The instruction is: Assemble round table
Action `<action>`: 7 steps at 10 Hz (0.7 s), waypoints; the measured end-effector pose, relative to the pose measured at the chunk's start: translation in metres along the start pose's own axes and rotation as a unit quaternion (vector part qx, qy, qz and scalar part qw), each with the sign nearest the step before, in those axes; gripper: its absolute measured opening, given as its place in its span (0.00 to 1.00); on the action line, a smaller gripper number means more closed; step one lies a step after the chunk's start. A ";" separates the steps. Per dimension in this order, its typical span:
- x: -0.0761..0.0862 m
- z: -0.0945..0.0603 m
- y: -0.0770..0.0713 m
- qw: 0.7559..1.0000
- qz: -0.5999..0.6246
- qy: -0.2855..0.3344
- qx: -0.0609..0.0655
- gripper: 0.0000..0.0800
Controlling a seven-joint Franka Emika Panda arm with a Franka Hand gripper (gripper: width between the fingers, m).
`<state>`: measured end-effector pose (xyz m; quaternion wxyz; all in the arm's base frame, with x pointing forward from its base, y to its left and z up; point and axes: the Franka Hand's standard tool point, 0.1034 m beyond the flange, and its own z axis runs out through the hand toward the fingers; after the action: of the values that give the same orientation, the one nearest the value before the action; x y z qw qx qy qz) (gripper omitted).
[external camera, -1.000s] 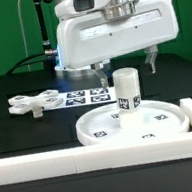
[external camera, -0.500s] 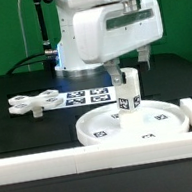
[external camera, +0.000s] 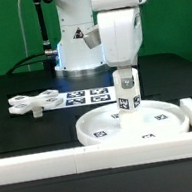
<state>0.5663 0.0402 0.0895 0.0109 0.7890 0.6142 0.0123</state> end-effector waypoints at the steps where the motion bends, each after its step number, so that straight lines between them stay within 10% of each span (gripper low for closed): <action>1: 0.000 0.000 0.000 1.000 -0.015 -0.001 -0.001 0.81; 6: -0.009 0.004 0.001 0.994 -0.108 -0.009 0.000 0.81; 7: -0.010 0.005 0.001 0.994 -0.107 -0.009 0.000 0.65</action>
Offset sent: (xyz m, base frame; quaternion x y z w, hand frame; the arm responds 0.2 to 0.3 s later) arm 0.0018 -0.0015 -0.0042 -0.0001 -0.0005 -0.1277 0.9918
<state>0.5654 0.0307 0.0847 0.0174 0.7186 0.6952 0.0035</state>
